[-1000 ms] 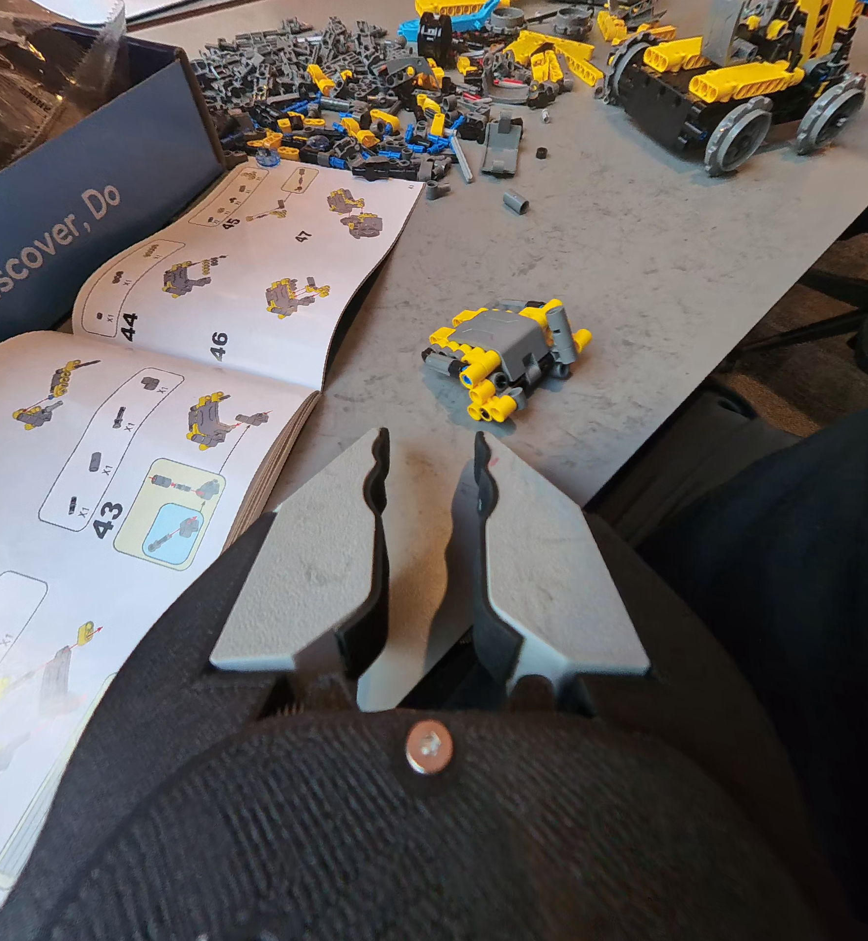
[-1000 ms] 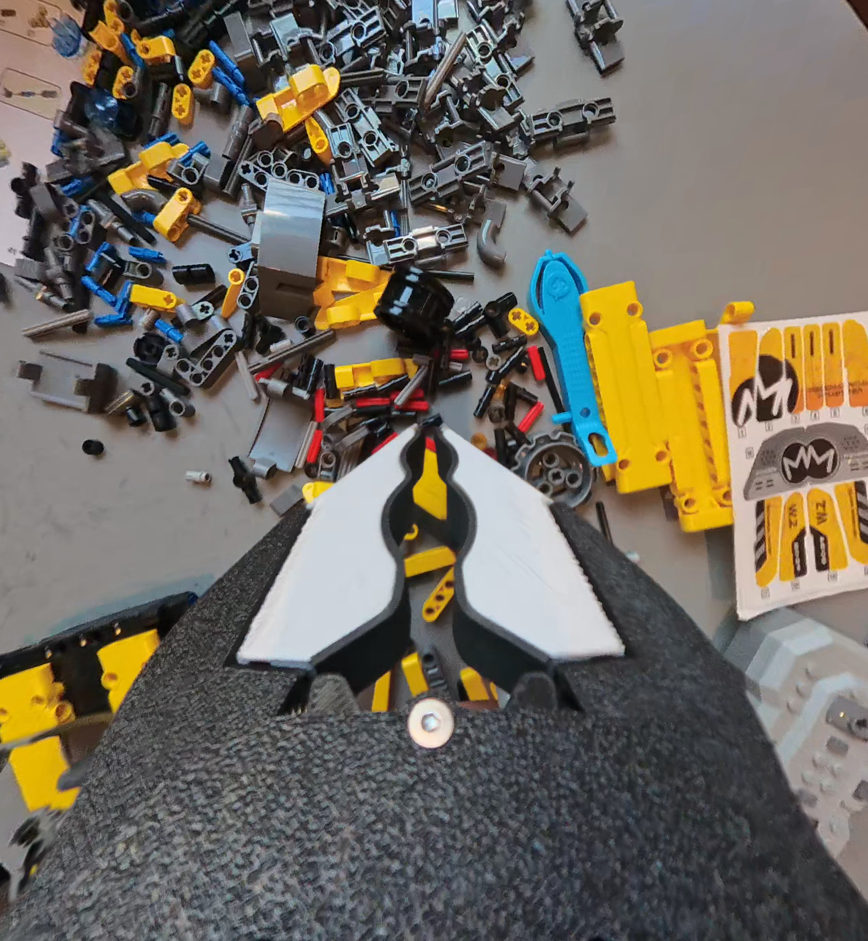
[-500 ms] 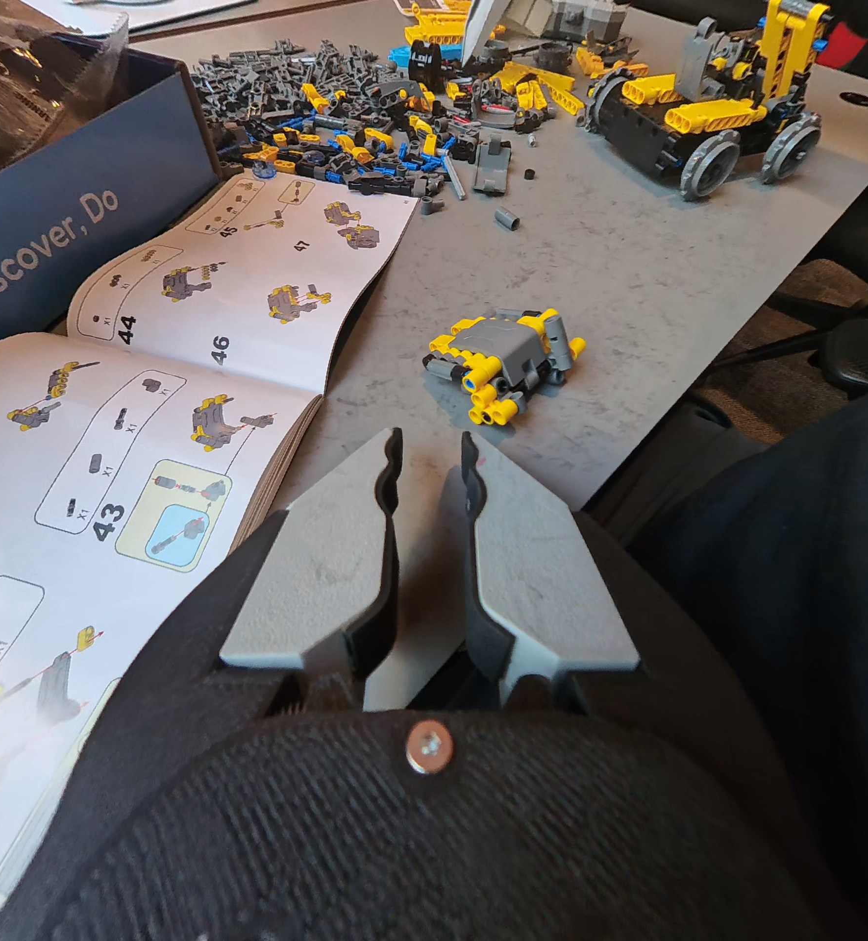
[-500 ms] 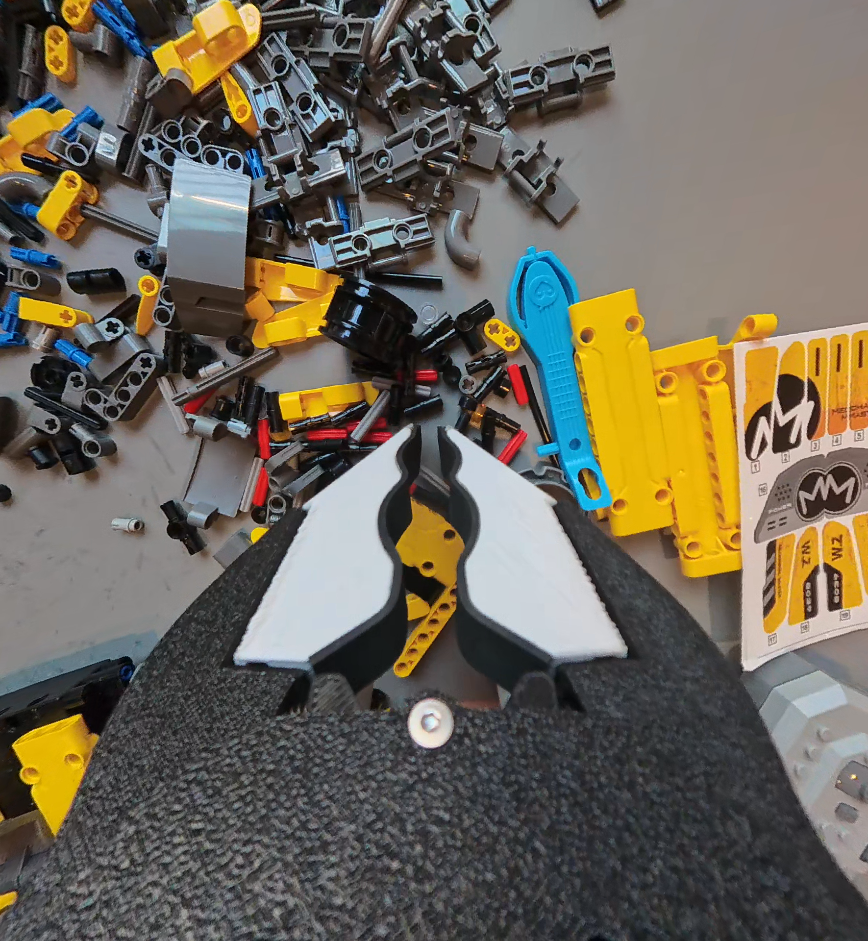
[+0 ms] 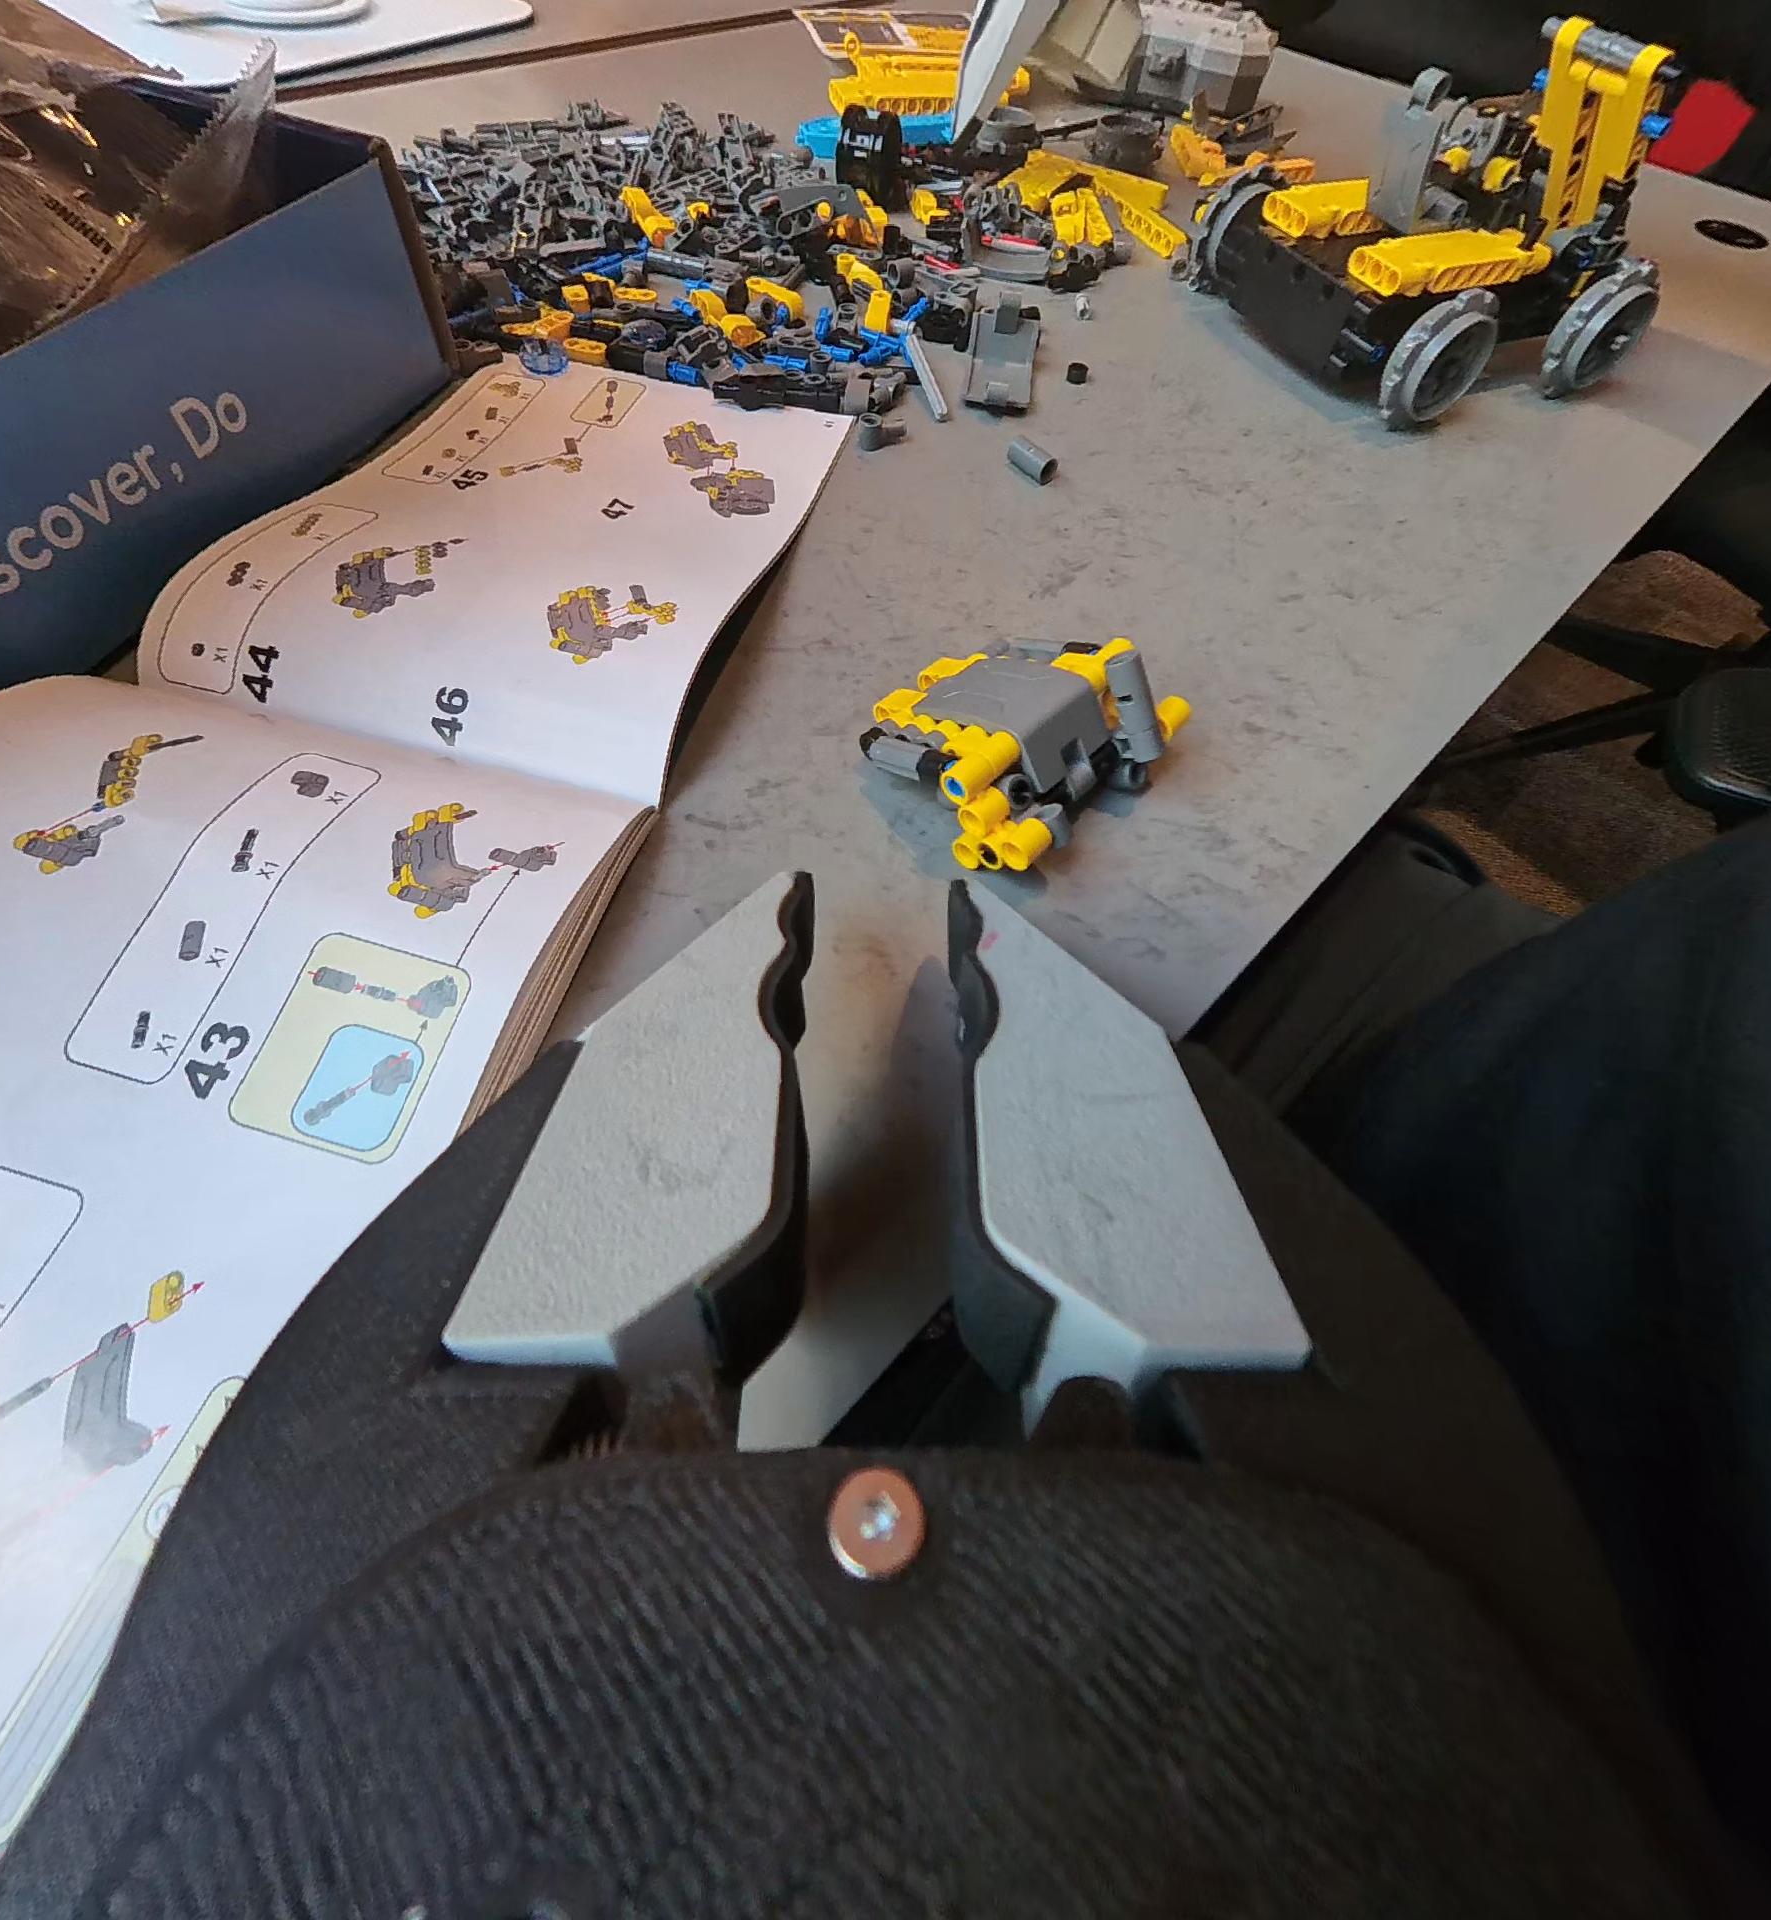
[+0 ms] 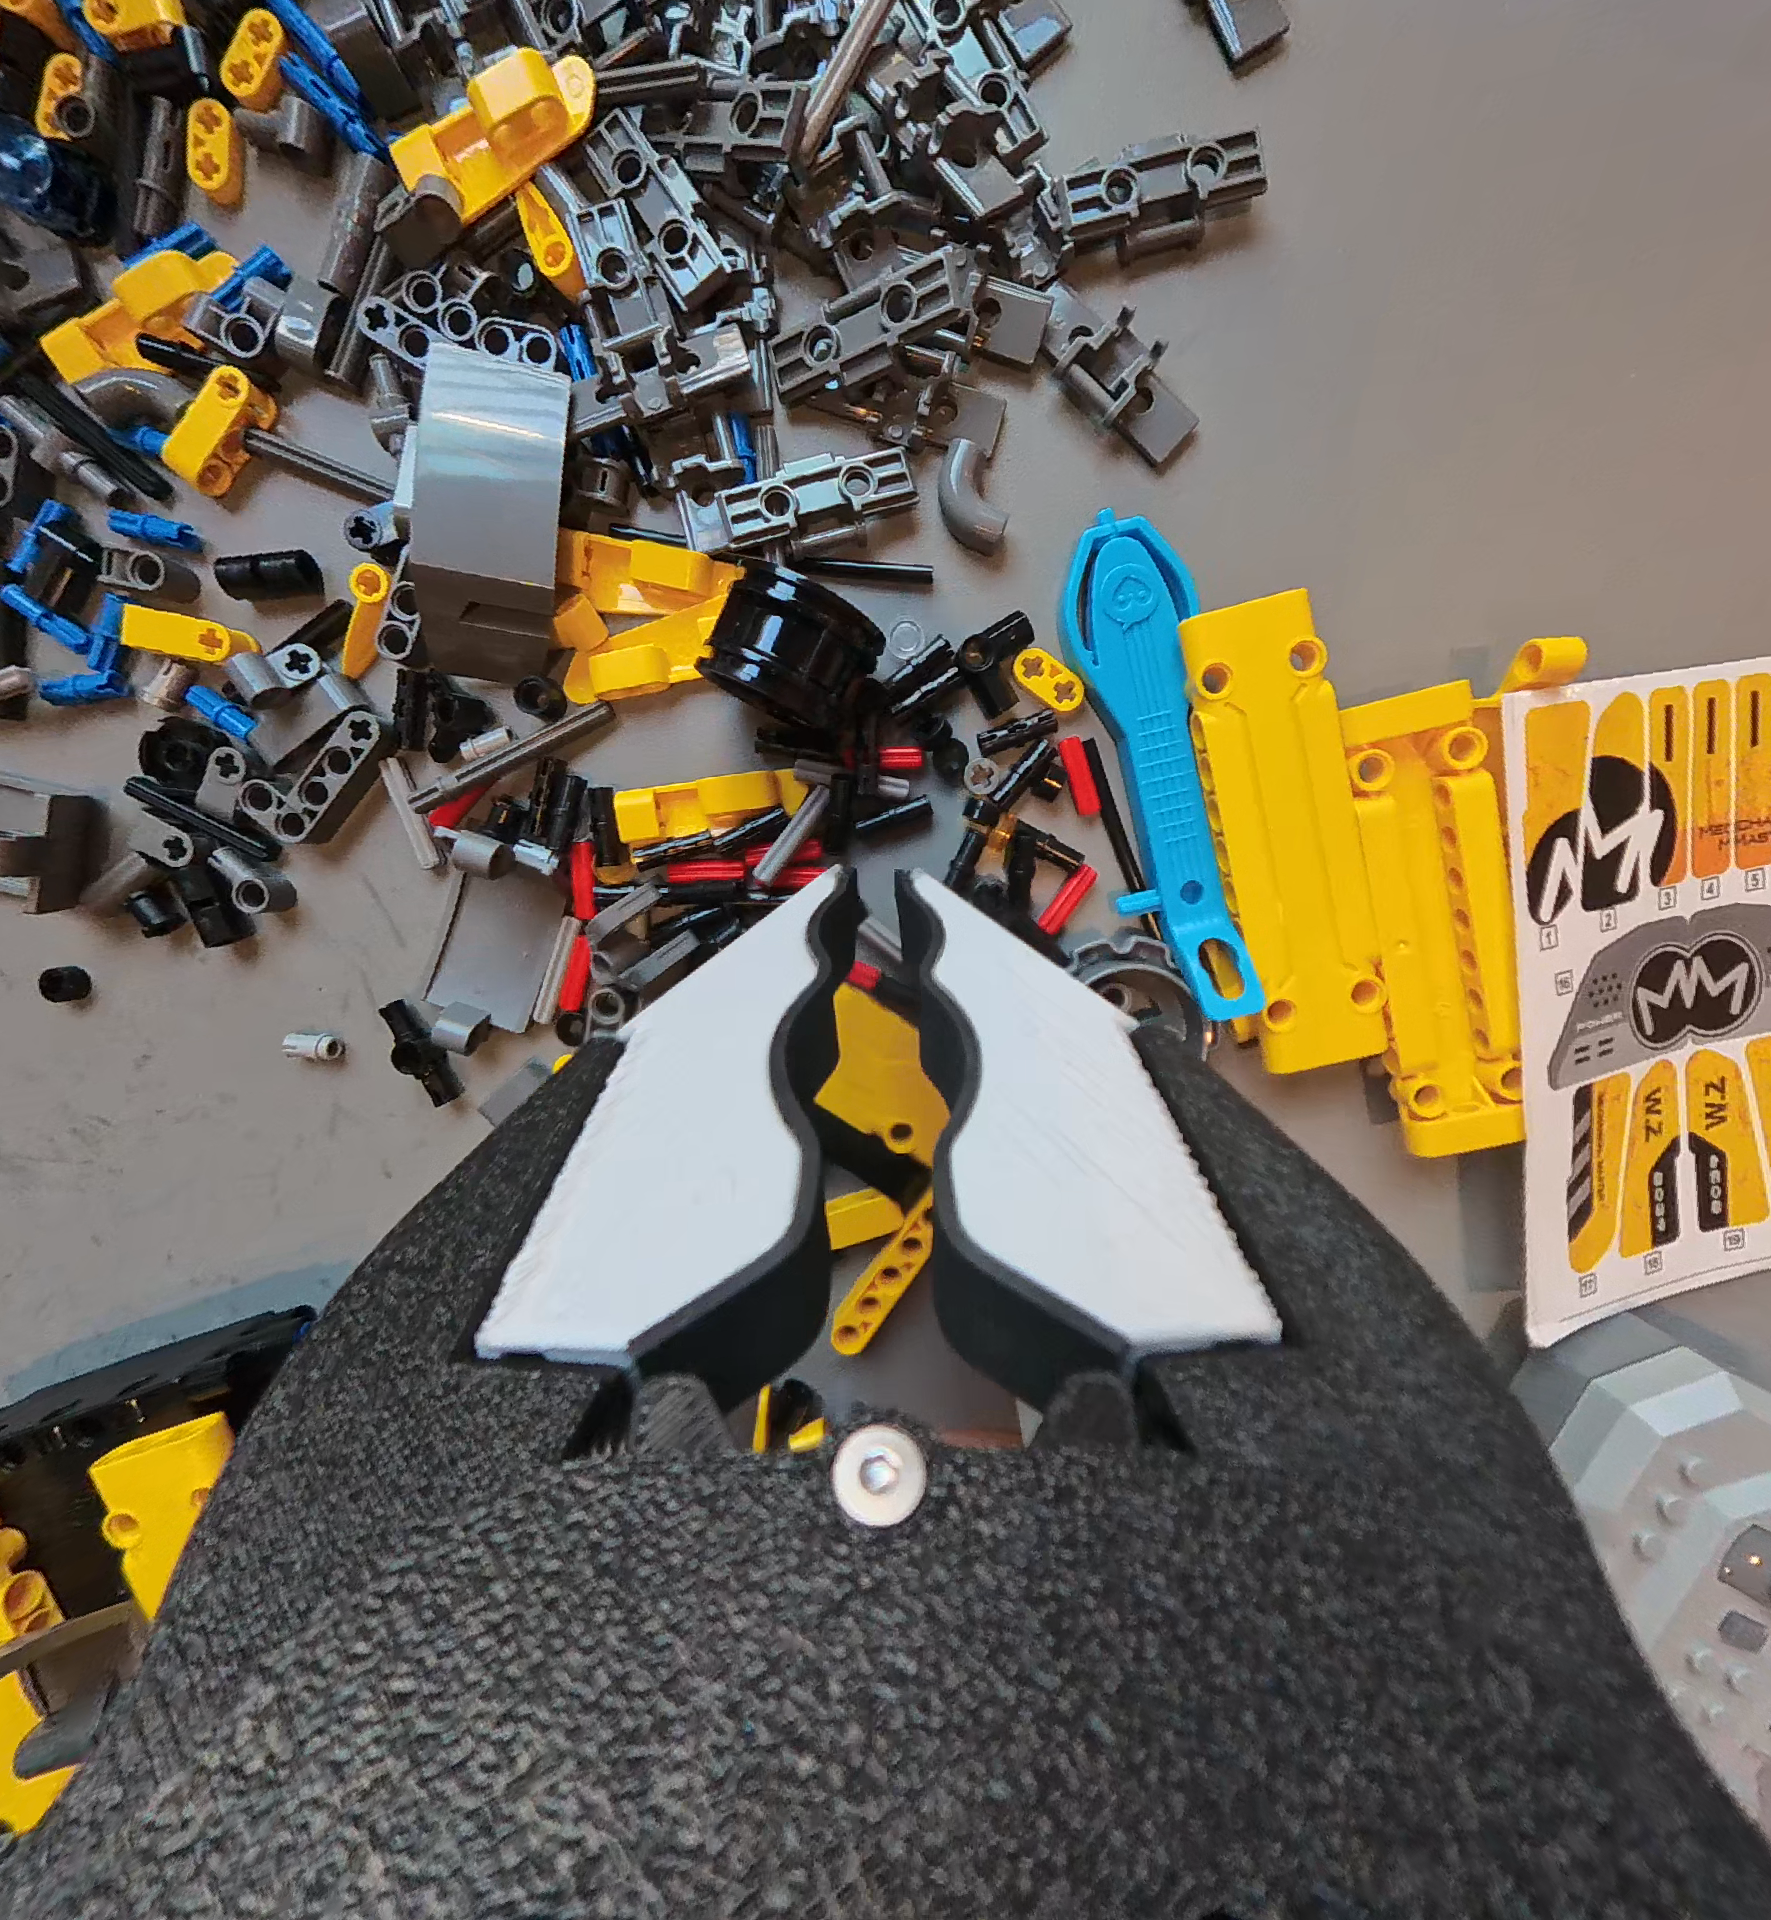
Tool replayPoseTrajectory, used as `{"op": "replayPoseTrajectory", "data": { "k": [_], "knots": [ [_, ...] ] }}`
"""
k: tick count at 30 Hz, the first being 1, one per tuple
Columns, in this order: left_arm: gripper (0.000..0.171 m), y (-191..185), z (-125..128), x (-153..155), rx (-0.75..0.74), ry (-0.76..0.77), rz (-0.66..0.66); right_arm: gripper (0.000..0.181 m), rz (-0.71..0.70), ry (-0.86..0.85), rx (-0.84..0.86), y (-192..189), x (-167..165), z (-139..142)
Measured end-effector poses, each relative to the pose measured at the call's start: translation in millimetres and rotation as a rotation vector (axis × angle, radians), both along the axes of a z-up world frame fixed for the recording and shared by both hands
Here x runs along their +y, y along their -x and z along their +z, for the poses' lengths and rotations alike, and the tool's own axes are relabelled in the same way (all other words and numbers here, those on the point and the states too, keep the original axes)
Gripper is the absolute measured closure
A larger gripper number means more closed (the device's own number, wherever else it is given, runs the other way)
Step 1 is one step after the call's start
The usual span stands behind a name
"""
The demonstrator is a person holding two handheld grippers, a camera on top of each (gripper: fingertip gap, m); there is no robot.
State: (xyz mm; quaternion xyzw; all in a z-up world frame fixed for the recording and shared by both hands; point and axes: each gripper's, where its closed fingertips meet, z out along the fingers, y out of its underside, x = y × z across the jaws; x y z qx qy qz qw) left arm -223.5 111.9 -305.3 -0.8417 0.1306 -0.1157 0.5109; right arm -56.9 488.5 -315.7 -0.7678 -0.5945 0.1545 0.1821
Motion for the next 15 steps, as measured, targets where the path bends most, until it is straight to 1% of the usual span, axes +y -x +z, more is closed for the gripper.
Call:
{"op": "replayPoseTrajectory", "data": {
  "k": [6, 11, 15],
  "knots": [
    [0.148, 0.2, 0.4, 0.1, -0.003, -0.005, 0.002, 0.175, 0.034, 0.021, 0.045, 9.6, -15.9, 11.2],
    [0.149, 0.4, 0.7, 0.2, -0.008, -0.005, 0.002, 0.175, 0.145, 0.061, 0.106, 38.0, -51.5, 25.6],
    [0.148, 0.4, 0.7, 0.0, -0.005, -0.007, 0.004, 0.175, 0.255, 0.062, 0.106, 64.3, -81.8, 29.3]
  ]
}}
